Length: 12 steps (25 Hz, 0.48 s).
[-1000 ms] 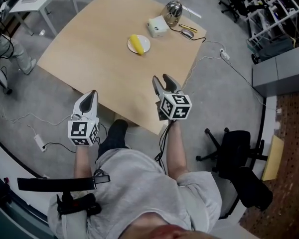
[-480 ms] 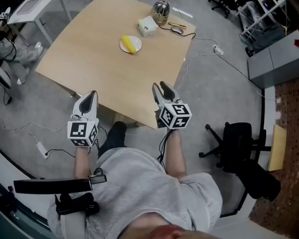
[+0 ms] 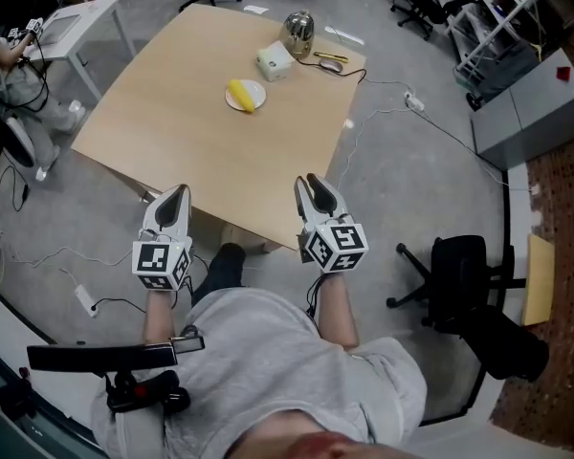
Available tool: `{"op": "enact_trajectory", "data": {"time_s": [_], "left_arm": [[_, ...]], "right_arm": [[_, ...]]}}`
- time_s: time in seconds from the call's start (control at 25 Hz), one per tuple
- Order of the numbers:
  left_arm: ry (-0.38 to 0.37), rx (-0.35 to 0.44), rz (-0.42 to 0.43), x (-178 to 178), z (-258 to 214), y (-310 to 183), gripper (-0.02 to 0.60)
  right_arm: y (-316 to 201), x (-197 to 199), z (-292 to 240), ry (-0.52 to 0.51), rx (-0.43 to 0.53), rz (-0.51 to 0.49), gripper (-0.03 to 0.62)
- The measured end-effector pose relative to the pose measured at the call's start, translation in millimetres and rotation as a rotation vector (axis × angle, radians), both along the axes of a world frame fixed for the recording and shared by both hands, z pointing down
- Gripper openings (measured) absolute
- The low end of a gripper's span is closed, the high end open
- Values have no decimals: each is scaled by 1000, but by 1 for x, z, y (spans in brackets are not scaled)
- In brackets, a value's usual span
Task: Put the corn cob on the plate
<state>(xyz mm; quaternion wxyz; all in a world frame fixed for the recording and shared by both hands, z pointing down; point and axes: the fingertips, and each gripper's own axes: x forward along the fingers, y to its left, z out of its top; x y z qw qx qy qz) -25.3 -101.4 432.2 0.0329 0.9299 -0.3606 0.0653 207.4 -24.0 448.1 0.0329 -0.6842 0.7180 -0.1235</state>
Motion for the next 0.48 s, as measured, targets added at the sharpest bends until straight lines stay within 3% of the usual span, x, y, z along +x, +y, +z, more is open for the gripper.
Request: {"op": "enact_trajectory", "data": {"time_s": [0.2, 0.48], "left_arm": [[-2, 17, 18, 5, -5, 10, 20], [-11, 26, 16, 6, -10, 29, 20]], "right_arm": [[17, 1, 3, -4, -3, 13, 95], [52, 15, -3, 13, 33, 66, 35]]}}
